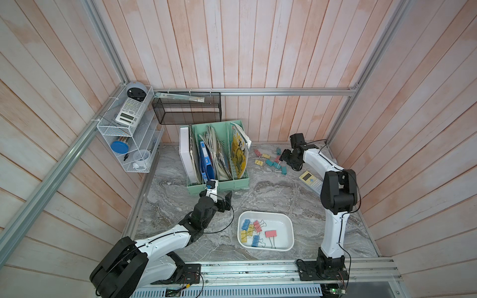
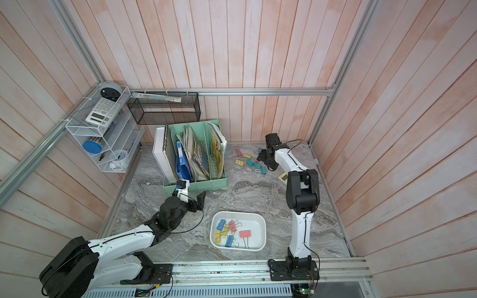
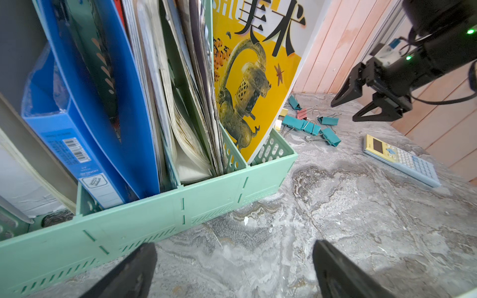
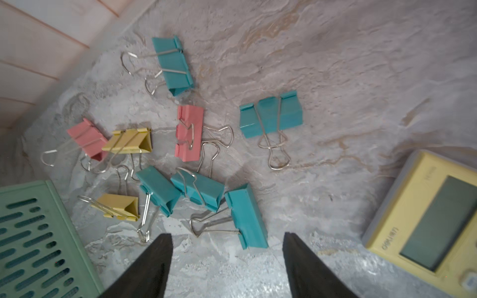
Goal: Put the binder clips in the storage box
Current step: Pick up the binder clip at the center of the board.
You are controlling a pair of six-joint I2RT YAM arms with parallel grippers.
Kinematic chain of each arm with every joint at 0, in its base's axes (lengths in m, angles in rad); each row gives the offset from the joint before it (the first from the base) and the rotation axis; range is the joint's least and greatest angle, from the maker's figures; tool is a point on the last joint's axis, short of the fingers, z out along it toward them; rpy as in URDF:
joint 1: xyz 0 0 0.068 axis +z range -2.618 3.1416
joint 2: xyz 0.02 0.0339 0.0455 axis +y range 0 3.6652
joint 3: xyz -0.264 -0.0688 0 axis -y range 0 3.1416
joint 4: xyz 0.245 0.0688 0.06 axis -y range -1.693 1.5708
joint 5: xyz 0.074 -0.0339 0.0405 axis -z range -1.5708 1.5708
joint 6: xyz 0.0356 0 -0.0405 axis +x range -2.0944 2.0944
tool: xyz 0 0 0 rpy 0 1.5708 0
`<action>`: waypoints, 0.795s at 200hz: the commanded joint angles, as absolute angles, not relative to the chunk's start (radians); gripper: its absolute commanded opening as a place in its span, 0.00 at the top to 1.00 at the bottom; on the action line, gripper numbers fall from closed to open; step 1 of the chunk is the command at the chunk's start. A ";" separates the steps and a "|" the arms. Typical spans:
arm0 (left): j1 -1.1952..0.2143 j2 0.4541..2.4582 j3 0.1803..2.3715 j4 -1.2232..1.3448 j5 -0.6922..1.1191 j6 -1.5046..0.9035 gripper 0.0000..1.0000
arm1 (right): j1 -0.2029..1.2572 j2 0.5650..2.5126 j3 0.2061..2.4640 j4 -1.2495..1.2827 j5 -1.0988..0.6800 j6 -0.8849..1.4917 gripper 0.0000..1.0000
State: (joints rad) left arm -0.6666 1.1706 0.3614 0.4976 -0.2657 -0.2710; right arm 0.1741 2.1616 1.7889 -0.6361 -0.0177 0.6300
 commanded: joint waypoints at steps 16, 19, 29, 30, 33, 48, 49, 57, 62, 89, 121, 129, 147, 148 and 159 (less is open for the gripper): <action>-0.664 1.164 0.387 0.513 -0.253 -0.278 0.00 | 0.169 2.192 1.760 -0.723 -0.092 0.537 0.32; -0.664 1.163 0.386 0.514 -0.253 -0.279 0.00 | 0.169 2.191 1.754 -0.718 -0.091 0.536 0.33; -0.664 1.163 0.385 0.513 -0.252 -0.280 0.00 | 0.168 2.185 1.734 -0.700 -0.090 0.537 0.35; -0.664 1.164 0.385 0.513 -0.252 -0.279 0.00 | 0.168 2.185 1.731 -0.699 -0.090 0.537 0.35; -0.664 1.163 0.386 0.512 -0.252 -0.280 0.00 | 0.168 2.184 1.726 -0.696 -0.087 0.537 0.36; -0.664 1.164 0.387 0.512 -0.247 -0.282 0.00 | 0.168 2.193 1.723 -0.697 -0.089 0.533 0.39; -0.664 1.163 0.387 0.512 -0.247 -0.282 0.00 | 0.167 2.193 1.723 -0.698 -0.089 0.533 0.40; -0.664 1.165 0.388 0.515 -0.246 -0.284 0.00 | 0.167 2.202 1.726 -0.708 -0.084 0.529 0.42; -0.664 1.167 0.388 0.515 -0.245 -0.284 0.00 | 0.167 2.206 1.731 -0.716 -0.077 0.529 0.42; -0.664 1.163 0.390 0.508 -0.252 -0.279 0.00 | 0.168 2.214 1.738 -0.727 -0.047 0.514 0.47; -0.664 1.158 0.387 0.508 -0.253 -0.278 0.00 | 0.169 2.215 1.745 -0.735 -0.011 0.486 0.50; -0.663 1.159 0.388 0.509 -0.252 -0.280 0.00 | 0.169 2.217 1.752 -0.742 -0.009 0.475 0.46; -0.664 1.163 0.388 0.510 -0.246 -0.283 0.00 | 0.174 2.212 1.756 -0.740 0.011 0.453 0.41; -0.663 1.163 0.388 0.510 -0.246 -0.283 0.00 | 0.174 2.212 1.755 -0.739 0.012 0.451 0.41; -0.664 1.164 0.390 0.509 -0.244 -0.284 0.00 | 0.182 2.210 1.756 -0.727 0.038 0.433 0.41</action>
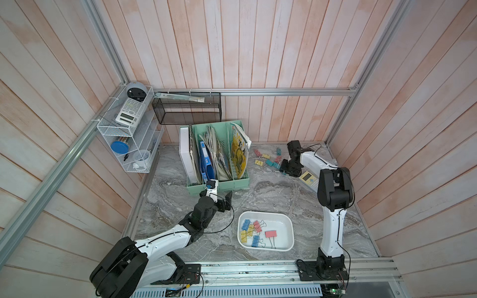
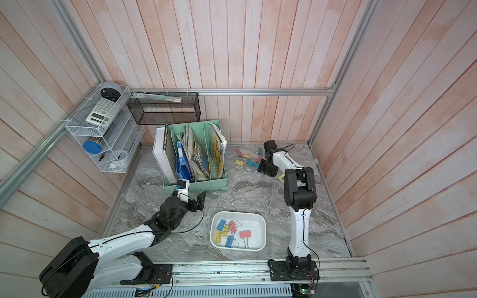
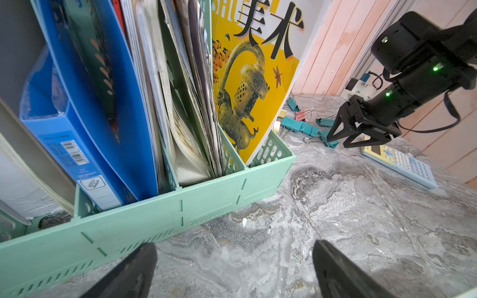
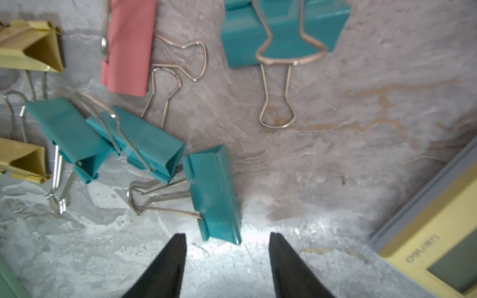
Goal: Put the binder clips in the storage box
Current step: Pick up the binder clip at the center of the board.
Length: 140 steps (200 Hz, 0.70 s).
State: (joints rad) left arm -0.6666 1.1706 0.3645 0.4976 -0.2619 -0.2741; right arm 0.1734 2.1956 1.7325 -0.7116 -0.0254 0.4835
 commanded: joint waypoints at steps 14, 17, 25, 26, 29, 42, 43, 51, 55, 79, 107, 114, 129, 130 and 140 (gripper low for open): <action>-0.663 1.164 0.391 0.509 -0.242 -0.284 0.00 | 0.190 2.219 1.765 -0.722 0.068 0.414 0.42; -0.664 1.164 0.390 0.509 -0.241 -0.285 0.00 | 0.192 2.224 1.770 -0.724 0.073 0.410 0.42; -0.663 1.164 0.390 0.509 -0.242 -0.284 0.00 | 0.196 2.235 1.786 -0.735 0.085 0.403 0.43; -0.664 1.164 0.390 0.509 -0.242 -0.284 0.00 | 0.195 2.237 1.788 -0.737 0.086 0.402 0.43; -0.663 1.164 0.390 0.508 -0.242 -0.284 0.00 | 0.196 2.241 1.793 -0.740 0.091 0.399 0.43; -0.663 1.163 0.390 0.509 -0.243 -0.284 0.00 | 0.203 2.256 1.806 -0.750 0.112 0.380 0.46; -0.664 1.163 0.390 0.508 -0.243 -0.284 0.00 | 0.204 2.258 1.806 -0.750 0.113 0.379 0.46; -0.663 1.164 0.390 0.509 -0.243 -0.285 0.00 | 0.208 2.265 1.810 -0.752 0.116 0.371 0.47; -0.664 1.164 0.391 0.509 -0.243 -0.284 0.00 | 0.210 2.268 1.814 -0.753 0.116 0.367 0.47; -0.665 1.169 0.391 0.508 -0.240 -0.286 0.00 | 0.212 2.276 1.807 -0.749 0.106 0.362 0.46; -0.664 1.173 0.395 0.508 -0.237 -0.287 0.00 | 0.212 2.284 1.809 -0.754 0.106 0.359 0.48; -0.664 1.173 0.394 0.508 -0.236 -0.288 0.00 | 0.213 2.289 1.816 -0.762 0.106 0.357 0.50; -0.664 1.172 0.395 0.509 -0.236 -0.287 0.00 | 0.214 2.298 1.824 -0.772 0.107 0.351 0.57; -0.663 1.173 0.395 0.508 -0.236 -0.287 0.00 | 0.213 2.298 1.824 -0.772 0.107 0.351 0.58; -0.663 1.174 0.394 0.506 -0.238 -0.287 0.00 | 0.214 2.299 1.824 -0.773 0.105 0.348 0.63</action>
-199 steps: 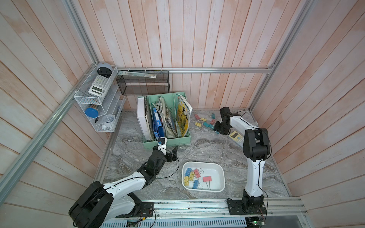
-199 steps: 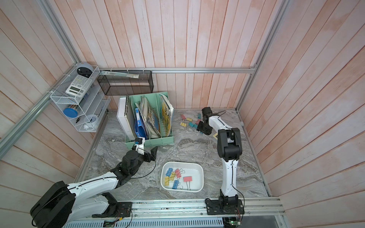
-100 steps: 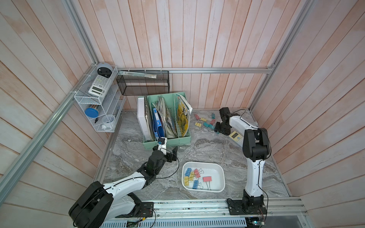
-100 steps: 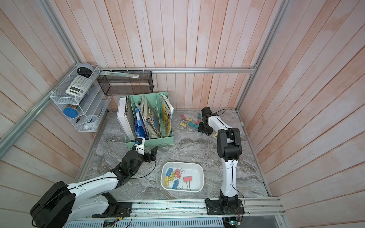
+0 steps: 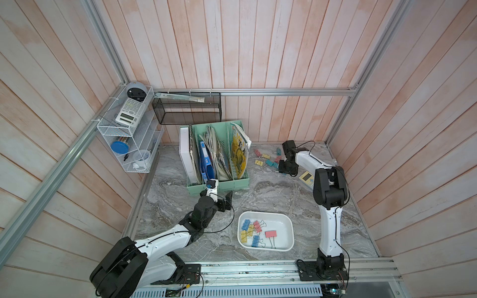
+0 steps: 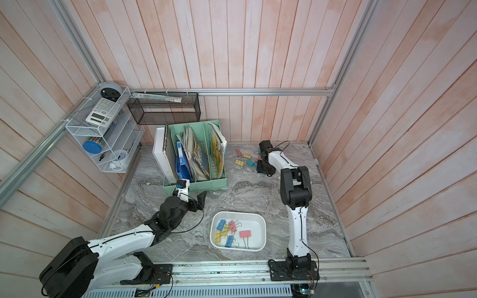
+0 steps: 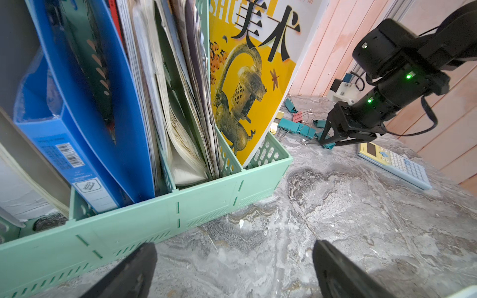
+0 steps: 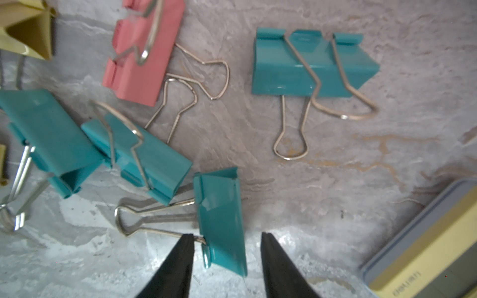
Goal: Put the binder clips in the storage box
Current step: Pick up the binder clip at the center of the board.
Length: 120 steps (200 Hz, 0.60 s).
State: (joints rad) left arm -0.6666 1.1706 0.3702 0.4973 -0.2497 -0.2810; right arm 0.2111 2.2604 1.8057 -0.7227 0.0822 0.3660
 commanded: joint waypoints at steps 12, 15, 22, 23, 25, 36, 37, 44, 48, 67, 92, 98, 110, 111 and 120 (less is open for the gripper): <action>-0.663 1.173 0.395 0.506 -0.236 -0.287 0.00 | 0.214 2.298 1.822 -0.773 0.101 0.347 0.65; -0.664 1.173 0.395 0.507 -0.236 -0.287 0.00 | 0.214 2.298 1.822 -0.774 0.100 0.346 0.65; -0.664 1.173 0.396 0.506 -0.236 -0.288 0.00 | 0.213 2.296 1.821 -0.776 0.092 0.346 0.67; -0.663 1.173 0.396 0.506 -0.236 -0.288 0.00 | 0.213 2.296 1.821 -0.776 0.092 0.346 0.67; -0.663 1.175 0.396 0.506 -0.236 -0.287 0.00 | 0.213 2.295 1.820 -0.777 0.090 0.346 0.67; -0.663 1.175 0.397 0.504 -0.236 -0.287 0.00 | 0.214 2.287 1.815 -0.776 0.080 0.346 0.69; -0.664 1.175 0.397 0.503 -0.236 -0.288 0.00 | 0.214 2.285 1.813 -0.776 0.080 0.347 0.69; -0.663 1.175 0.398 0.503 -0.236 -0.289 0.00 | 0.214 2.277 1.802 -0.771 0.074 0.347 0.71; -0.663 1.174 0.399 0.503 -0.236 -0.289 0.00 | 0.215 2.269 1.795 -0.767 0.071 0.349 0.72; -0.664 1.175 0.400 0.502 -0.235 -0.290 0.00 | 0.216 2.225 1.739 -0.737 0.063 0.353 0.73; -0.663 1.175 0.400 0.503 -0.233 -0.292 0.00 | 0.219 2.148 1.651 -0.694 0.067 0.359 0.73; -0.664 1.177 0.400 0.502 -0.234 -0.293 0.00 | 0.220 2.131 1.630 -0.685 0.067 0.360 0.73; -0.664 1.179 0.400 0.502 -0.233 -0.293 0.00 | 0.226 2.090 1.594 -0.669 0.074 0.359 0.74; -0.663 1.179 0.400 0.502 -0.233 -0.294 0.00 | 0.228 2.087 1.592 -0.668 0.076 0.359 0.74; -0.663 1.179 0.401 0.503 -0.232 -0.295 0.00 | 0.234 2.057 1.567 -0.657 0.086 0.361 0.74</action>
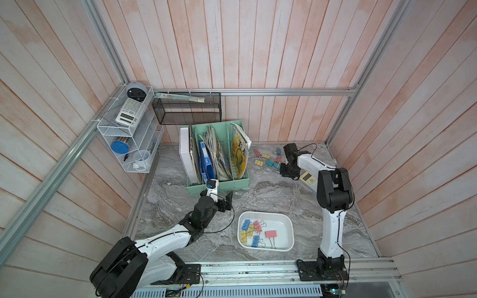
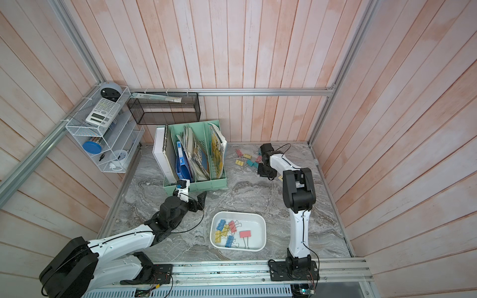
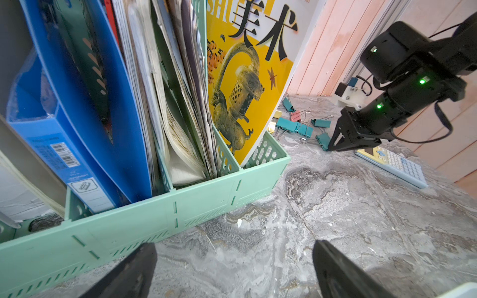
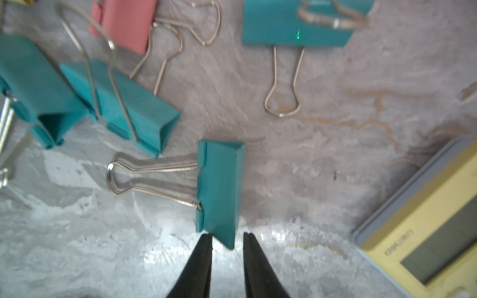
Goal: Put the binder clips in the storage box
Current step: Pick up the binder clip at the center of the board.
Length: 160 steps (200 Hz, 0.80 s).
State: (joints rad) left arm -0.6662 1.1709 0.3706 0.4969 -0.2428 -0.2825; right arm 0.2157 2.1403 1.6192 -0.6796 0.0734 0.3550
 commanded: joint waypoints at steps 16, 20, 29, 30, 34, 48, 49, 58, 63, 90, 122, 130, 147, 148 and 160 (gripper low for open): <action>-0.663 1.179 0.401 0.504 -0.230 -0.297 0.00 | 0.239 2.026 1.544 -0.632 0.091 0.365 0.67; -0.664 1.181 0.401 0.503 -0.230 -0.297 0.00 | 0.240 2.025 1.545 -0.629 0.093 0.370 0.63; -0.663 1.181 0.400 0.505 -0.229 -0.298 0.00 | 0.237 2.033 1.565 -0.633 0.112 0.373 0.56; -0.664 1.181 0.400 0.505 -0.229 -0.298 0.00 | 0.237 2.034 1.566 -0.634 0.115 0.374 0.55; -0.664 1.183 0.400 0.505 -0.230 -0.297 0.00 | 0.237 2.041 1.580 -0.638 0.127 0.373 0.53; -0.664 1.184 0.401 0.504 -0.232 -0.296 0.00 | 0.235 2.078 1.627 -0.651 0.170 0.377 0.47; -0.663 1.184 0.401 0.504 -0.232 -0.295 0.00 | 0.236 2.081 1.632 -0.652 0.173 0.378 0.47; -0.664 1.183 0.401 0.503 -0.232 -0.295 0.00 | 0.236 2.116 1.668 -0.663 0.191 0.376 0.46; -0.664 1.181 0.401 0.503 -0.232 -0.296 0.00 | 0.235 2.137 1.690 -0.678 0.196 0.377 0.46; -0.663 1.177 0.400 0.501 -0.235 -0.293 0.00 | 0.235 2.256 1.835 -0.773 0.216 0.370 0.45; -0.663 1.178 0.402 0.499 -0.234 -0.294 0.00 | 0.235 2.289 1.841 -0.776 0.216 0.378 0.56; -0.664 1.179 0.403 0.498 -0.235 -0.294 0.00 | 0.235 2.283 1.821 -0.765 0.221 0.378 0.58; -0.664 1.179 0.403 0.497 -0.230 -0.296 0.00 | 0.233 2.273 1.795 -0.749 0.224 0.372 0.64; -0.664 1.179 0.403 0.497 -0.230 -0.296 0.00 | 0.233 2.272 1.793 -0.749 0.223 0.372 0.64; -0.663 1.181 0.405 0.497 -0.230 -0.296 0.00 | 0.233 2.271 1.787 -0.751 0.222 0.369 0.66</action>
State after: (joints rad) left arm -0.6666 1.1767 0.3786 0.4938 -0.2401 -0.2893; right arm 0.2359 2.2818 1.8145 -0.7258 0.1959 0.3725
